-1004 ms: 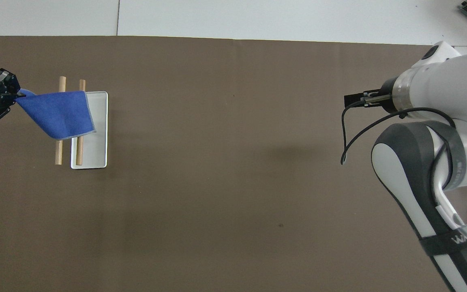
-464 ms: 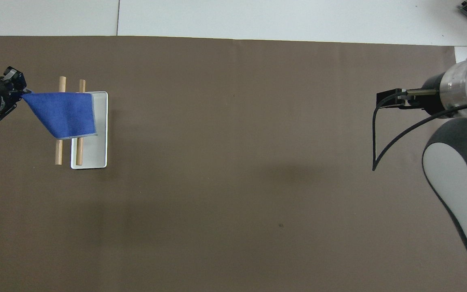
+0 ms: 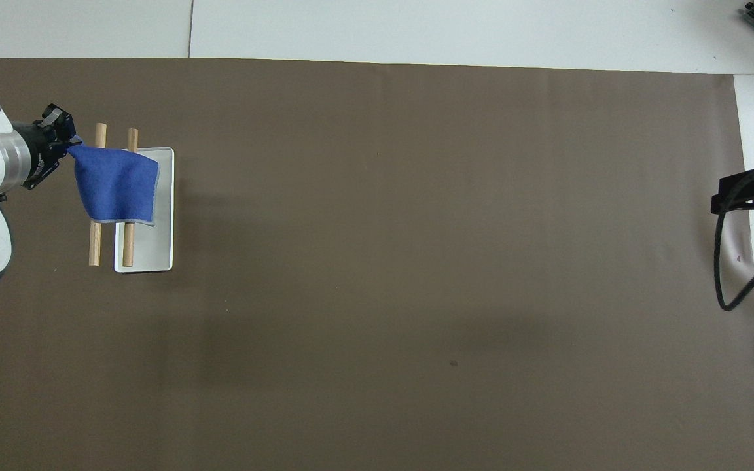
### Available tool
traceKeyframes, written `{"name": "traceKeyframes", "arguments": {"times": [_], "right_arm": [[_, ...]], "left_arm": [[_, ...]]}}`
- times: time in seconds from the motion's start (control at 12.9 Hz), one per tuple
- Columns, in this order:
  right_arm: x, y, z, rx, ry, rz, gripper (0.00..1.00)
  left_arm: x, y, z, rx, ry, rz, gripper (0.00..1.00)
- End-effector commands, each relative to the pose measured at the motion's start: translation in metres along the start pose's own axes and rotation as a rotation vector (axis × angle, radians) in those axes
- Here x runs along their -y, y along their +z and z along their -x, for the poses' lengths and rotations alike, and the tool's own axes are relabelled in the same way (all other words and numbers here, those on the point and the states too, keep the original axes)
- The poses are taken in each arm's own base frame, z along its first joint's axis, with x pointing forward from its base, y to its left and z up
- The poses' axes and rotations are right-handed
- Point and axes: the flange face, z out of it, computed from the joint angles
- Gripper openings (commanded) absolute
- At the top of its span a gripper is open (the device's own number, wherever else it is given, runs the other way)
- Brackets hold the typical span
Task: Right arm passes towel to left arm to hang
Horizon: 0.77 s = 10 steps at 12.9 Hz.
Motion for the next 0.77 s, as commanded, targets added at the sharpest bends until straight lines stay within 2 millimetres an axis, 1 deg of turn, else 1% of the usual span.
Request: {"name": "traceKeyframes", "arguments": {"times": [0.0, 0.08, 0.23, 0.31, 0.39, 0.54, 0.62, 0.7], "right_arm": [[-0.009, 0.005, 0.007, 0.024, -0.011, 0.004, 1.0], [-0.007, 0.011, 0.009, 0.03, -0.016, 0.004, 1.0], [-0.009, 0.011, 0.011, 0.026, -0.016, 0.004, 1.0], [-0.011, 0.013, 0.012, 0.03, -0.012, 0.004, 1.0], [-0.009, 0.015, 0.013, 0.035, -0.018, 0.005, 1.0], [-0.007, 0.014, 0.015, 0.033, -0.02, 0.004, 1.0], [-0.008, 0.014, 0.015, 0.035, -0.02, 0.004, 1.0], [-0.01, 0.014, 0.015, 0.035, -0.015, 0.004, 1.0]], "left_arm": [[0.005, 0.003, 0.002, -0.023, 0.012, 0.01, 0.0], [0.007, 0.002, -0.002, -0.032, 0.007, 0.018, 0.0], [0.011, 0.003, -0.008, -0.039, -0.002, 0.02, 0.0], [0.012, 0.003, -0.01, -0.041, -0.008, 0.02, 0.03], [0.014, 0.003, -0.012, -0.044, -0.013, 0.02, 0.1], [0.016, 0.002, -0.021, -0.061, -0.025, 0.034, 0.32], [0.016, 0.002, -0.023, -0.07, -0.03, 0.046, 0.35], [0.016, 0.002, -0.026, -0.072, -0.036, 0.048, 0.48]]}}
